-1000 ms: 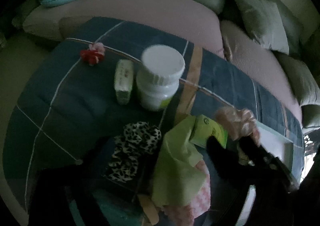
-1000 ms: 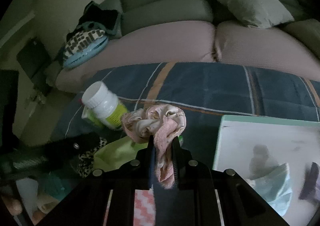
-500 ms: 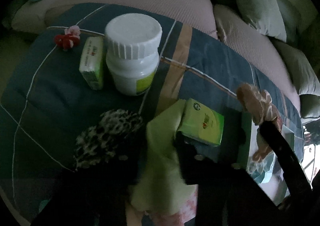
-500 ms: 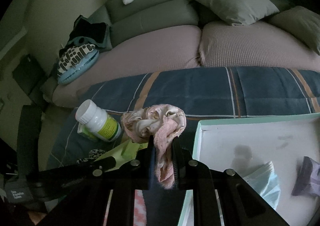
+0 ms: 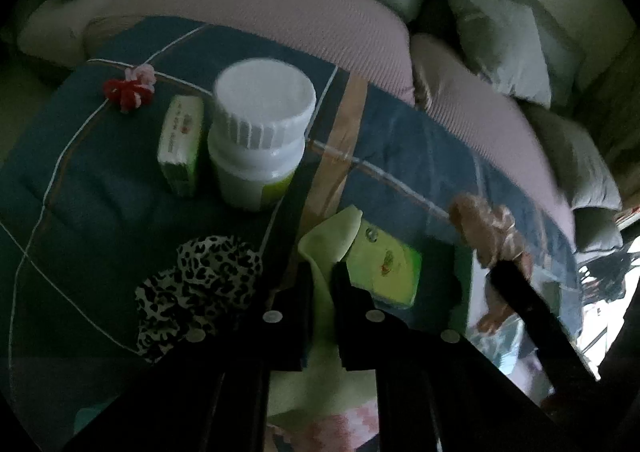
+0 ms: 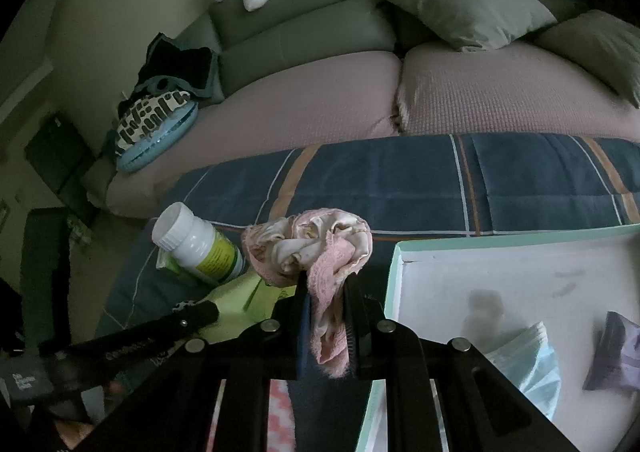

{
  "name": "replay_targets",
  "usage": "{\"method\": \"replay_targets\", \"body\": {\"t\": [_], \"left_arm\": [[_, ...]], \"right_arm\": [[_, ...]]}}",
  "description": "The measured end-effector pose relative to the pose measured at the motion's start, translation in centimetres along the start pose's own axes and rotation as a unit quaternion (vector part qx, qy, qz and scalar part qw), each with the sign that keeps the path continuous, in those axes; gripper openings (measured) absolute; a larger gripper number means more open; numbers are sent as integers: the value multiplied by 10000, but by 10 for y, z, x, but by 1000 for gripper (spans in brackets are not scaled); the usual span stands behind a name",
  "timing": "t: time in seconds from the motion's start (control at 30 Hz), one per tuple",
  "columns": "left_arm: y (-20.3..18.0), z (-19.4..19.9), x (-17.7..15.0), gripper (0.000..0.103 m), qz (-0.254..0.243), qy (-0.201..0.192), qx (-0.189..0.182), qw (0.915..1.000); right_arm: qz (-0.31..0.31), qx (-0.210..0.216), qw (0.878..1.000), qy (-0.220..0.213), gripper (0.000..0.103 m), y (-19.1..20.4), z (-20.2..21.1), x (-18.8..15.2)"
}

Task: Organize soft objects
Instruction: 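Lift the pink cloth with the right tool while the left tool grasps the yellow-green cloth, then carry the pink cloth and yellow-green cloth over the white tray with both tools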

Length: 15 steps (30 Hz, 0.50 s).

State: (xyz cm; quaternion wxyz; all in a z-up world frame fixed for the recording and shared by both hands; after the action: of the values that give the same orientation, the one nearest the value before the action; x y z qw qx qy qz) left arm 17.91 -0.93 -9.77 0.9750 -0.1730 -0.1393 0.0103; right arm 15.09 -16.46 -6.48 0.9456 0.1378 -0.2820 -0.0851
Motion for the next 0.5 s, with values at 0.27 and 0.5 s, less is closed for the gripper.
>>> {"method": "replay_targets", "body": {"t": [0.27,0.5], "left_arm": [[-2,41,9,10,28,-546,-252,9982],[-17,94,12,10,-208,-1208,-328,9919]], "right_arm": [[-46,26,9996,-273,16,1,21,7],[-11,-22,9962,-865,16,0,77,16]]}}
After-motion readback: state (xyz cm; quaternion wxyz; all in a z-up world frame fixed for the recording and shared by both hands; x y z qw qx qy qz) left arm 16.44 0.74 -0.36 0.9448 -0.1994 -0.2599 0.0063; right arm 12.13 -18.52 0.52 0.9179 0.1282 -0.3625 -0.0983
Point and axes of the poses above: each gripper's, at about its wrist camera, not at the fingertips, and z roughly against the way its jaws point, y to its left, x to its top, the point moved 7 cm from there along -z, roughly the way its jaws point, and after that the axes turned 8 degrees about y, right-handed, at the moved point
